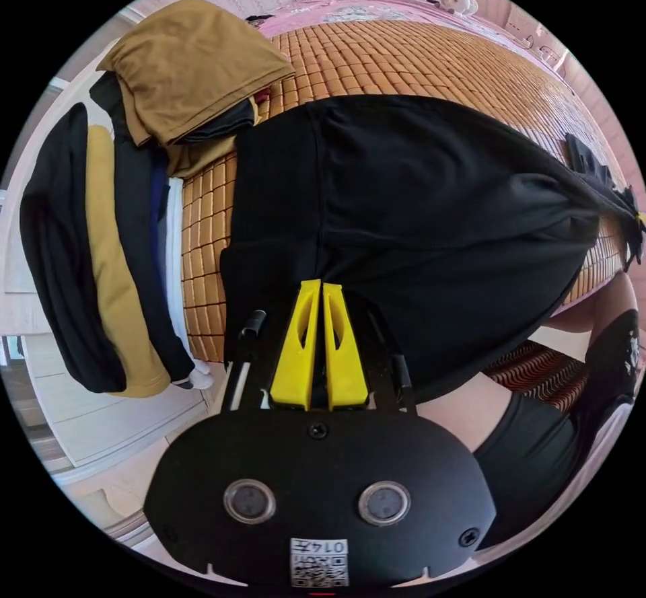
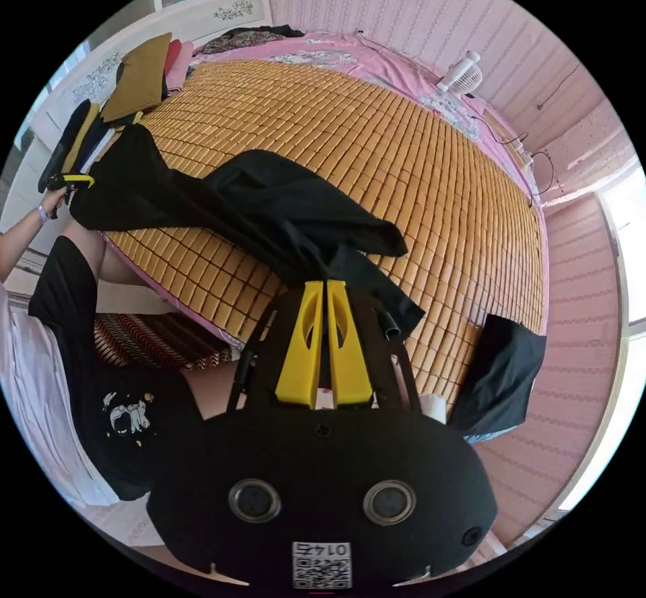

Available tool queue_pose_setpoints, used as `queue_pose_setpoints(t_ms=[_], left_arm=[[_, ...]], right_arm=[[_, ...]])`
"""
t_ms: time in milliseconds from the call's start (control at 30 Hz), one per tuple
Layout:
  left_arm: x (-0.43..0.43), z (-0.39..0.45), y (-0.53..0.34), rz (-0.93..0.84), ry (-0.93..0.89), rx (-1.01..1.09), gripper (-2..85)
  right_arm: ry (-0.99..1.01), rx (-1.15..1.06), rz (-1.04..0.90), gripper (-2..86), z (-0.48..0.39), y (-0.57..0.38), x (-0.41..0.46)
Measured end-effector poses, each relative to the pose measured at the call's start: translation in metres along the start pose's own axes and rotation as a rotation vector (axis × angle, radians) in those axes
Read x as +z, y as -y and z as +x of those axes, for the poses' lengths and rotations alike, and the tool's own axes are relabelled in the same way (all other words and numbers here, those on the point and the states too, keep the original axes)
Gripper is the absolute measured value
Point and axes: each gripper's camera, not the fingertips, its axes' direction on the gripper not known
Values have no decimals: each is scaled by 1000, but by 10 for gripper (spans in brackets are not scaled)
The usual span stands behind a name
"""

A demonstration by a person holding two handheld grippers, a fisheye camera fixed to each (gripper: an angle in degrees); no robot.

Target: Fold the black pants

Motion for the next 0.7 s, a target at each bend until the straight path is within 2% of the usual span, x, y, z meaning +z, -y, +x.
queue_pose_setpoints(t_ms=[167,267,333,433,500,600,667,700], left_arm=[[0,-25,15,32,-138,-91,-8],[-9,-28,23,82,-163,-117,-6],[-20,-28,26,129,-122,-133,-1],[-39,-24,25,209,-161,-107,9],[-47,-13,24,243,-232,-55,18],[-49,20,26,246,-418,47,32],[-48,46,28,239,-515,100,40],[-46,64,32,227,-576,131,42]], right_arm=[[-107,-123,172,19,48,99,-76],[-196,-40,259,77,70,157,-88],[-237,85,212,97,86,175,-78],[-236,186,141,113,101,155,-48],[-207,306,37,141,117,110,-10],[-12,459,-70,150,129,46,24],[77,552,-47,128,135,14,30],[77,555,43,85,135,0,18]])
